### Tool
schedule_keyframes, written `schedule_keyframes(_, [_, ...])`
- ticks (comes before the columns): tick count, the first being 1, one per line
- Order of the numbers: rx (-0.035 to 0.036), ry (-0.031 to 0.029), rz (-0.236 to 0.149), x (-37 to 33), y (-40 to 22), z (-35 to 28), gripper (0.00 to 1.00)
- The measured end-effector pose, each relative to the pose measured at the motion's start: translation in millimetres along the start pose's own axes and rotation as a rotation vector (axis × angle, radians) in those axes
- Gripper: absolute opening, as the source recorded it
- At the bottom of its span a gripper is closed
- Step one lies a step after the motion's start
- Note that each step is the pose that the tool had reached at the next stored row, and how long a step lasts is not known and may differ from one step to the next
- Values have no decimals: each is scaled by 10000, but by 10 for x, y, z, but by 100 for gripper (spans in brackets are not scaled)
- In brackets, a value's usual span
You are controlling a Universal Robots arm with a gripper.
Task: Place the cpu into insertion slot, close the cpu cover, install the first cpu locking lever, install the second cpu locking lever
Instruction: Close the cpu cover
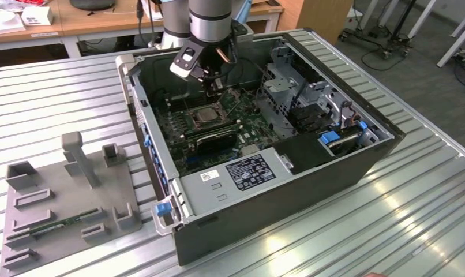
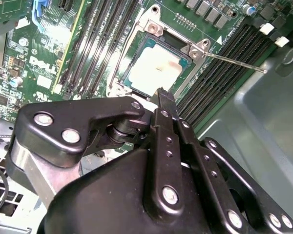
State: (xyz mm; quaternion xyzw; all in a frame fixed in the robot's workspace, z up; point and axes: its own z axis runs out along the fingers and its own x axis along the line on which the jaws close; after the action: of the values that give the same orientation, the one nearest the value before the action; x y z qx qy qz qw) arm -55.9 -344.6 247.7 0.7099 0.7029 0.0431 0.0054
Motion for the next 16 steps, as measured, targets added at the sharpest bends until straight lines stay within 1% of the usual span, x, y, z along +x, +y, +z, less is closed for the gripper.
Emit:
schedule_keyframes(4, [1, -1, 0, 2, 3, -50, 11])
schedule_keyframes(16, [1, 0, -1, 3, 4, -54, 11])
